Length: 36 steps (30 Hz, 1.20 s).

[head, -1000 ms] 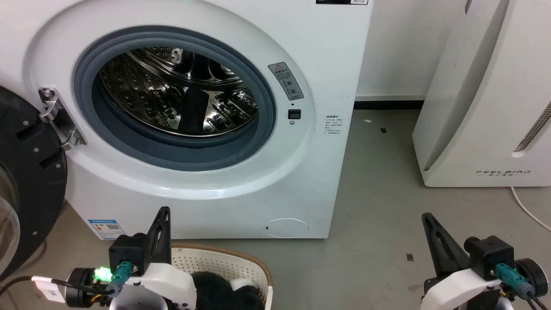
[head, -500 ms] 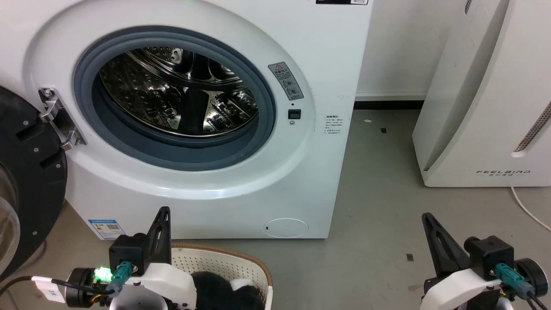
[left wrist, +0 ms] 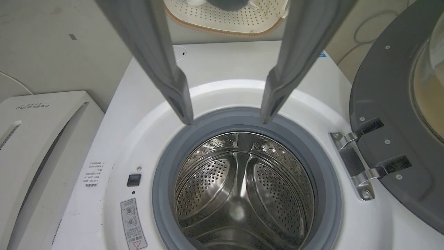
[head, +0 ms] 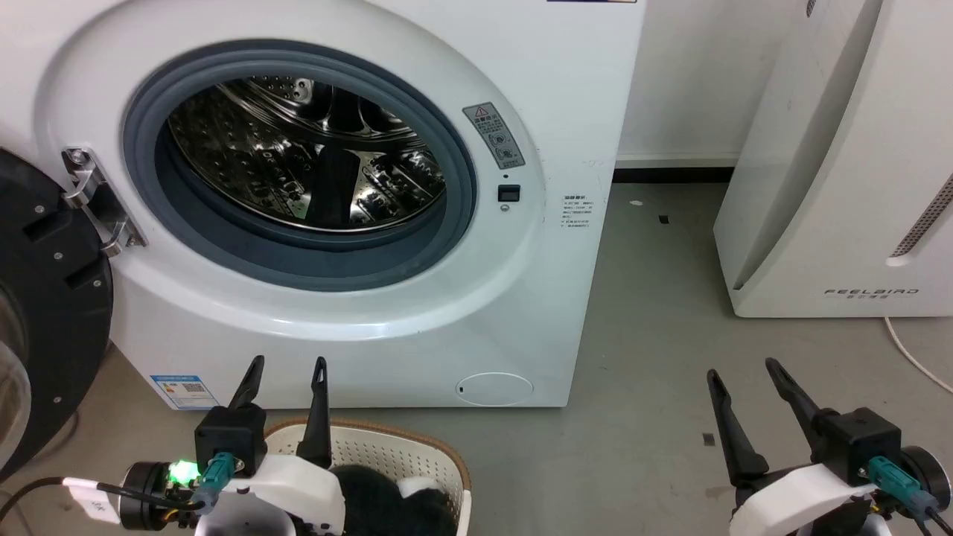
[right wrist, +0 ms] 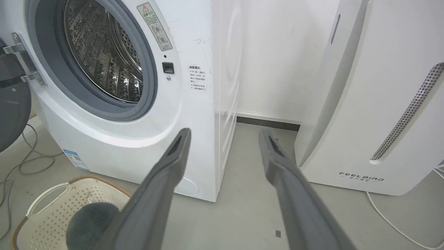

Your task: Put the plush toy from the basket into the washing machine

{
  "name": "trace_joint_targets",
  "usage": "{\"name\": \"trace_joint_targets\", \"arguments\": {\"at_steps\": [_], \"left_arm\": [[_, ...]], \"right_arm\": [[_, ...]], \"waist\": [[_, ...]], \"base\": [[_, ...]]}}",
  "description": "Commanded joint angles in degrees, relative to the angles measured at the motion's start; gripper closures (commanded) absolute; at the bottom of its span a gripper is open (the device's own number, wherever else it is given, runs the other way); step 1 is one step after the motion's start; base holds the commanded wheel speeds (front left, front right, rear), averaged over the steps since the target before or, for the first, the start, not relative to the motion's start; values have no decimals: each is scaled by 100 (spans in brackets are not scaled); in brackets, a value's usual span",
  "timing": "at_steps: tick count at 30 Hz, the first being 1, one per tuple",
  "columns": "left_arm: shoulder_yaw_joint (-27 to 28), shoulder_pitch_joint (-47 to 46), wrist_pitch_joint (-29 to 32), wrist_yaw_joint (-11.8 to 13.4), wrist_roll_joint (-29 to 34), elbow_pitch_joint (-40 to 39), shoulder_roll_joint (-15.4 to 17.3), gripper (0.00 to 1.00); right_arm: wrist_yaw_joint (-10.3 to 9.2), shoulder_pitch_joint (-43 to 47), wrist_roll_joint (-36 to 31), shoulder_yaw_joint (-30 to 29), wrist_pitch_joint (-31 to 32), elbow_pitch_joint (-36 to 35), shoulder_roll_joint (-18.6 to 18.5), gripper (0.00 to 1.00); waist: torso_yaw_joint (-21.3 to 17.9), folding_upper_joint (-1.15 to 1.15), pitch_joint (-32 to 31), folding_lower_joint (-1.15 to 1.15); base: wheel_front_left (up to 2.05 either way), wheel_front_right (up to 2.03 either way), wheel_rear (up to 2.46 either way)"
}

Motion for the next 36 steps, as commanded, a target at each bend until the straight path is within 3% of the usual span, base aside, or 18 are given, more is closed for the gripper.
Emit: {"name": "trace_joint_targets", "arguments": {"at_steps": [1,23,36], "left_arm": [[-18,-107,-70,13,-28,64,17,0],[-386,-1053,-165,-263,-300,1667,116,0],[-714,-1718,-12,-345,-658,2616,391,0]], "right_arm": [[0,-1,113,-19,-60,-43,-1,0],[1,-304,572,-34,-310,-211,-2,0],[2,-548,820,-14,-465,-349,-3,0]], "waist": [[-6,0,31,0],[-202,0,837,0],[-326,0,1582,0]], "base": [[0,0,0],[0,0,0],[0,0,0]]}}
